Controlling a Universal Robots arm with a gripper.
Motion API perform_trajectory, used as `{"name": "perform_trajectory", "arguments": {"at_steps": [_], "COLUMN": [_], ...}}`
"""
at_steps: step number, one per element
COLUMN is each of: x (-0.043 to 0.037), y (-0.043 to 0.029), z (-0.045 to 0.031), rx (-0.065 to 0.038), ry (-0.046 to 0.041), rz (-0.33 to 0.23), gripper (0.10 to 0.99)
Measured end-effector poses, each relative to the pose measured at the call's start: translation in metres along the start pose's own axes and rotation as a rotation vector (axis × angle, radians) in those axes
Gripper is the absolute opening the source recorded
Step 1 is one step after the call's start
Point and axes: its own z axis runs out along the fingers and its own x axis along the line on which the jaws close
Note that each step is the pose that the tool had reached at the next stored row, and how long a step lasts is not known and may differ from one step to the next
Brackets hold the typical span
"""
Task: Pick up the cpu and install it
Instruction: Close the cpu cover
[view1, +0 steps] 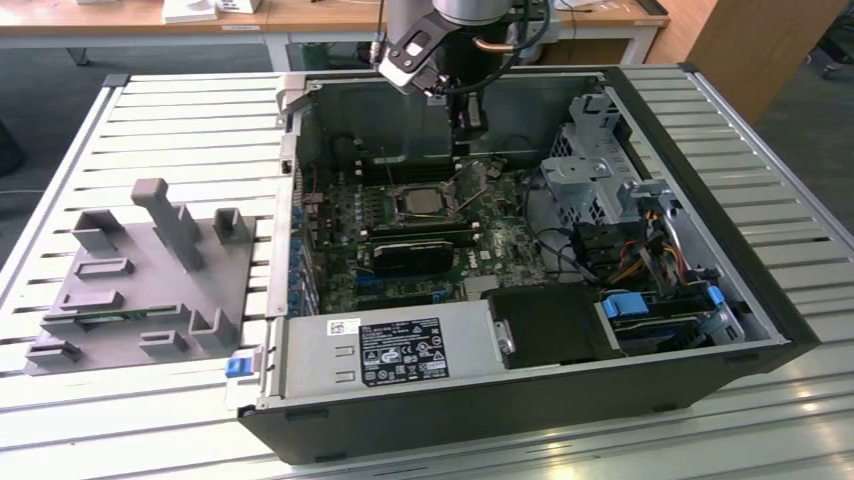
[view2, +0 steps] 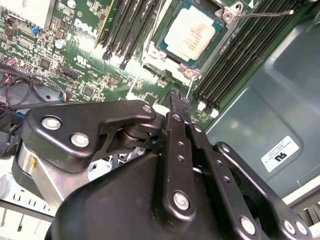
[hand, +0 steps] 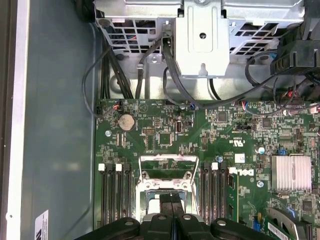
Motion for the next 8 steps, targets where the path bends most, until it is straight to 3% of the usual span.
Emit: {"name": "perform_trajectory", "arguments": {"at_steps": [8], "x": [0.0], "y": [0.0038], "z": [0.0002], "rx": [0.0], "ry": [0.0], "rz": [0.0], "gripper": [0.106]}}
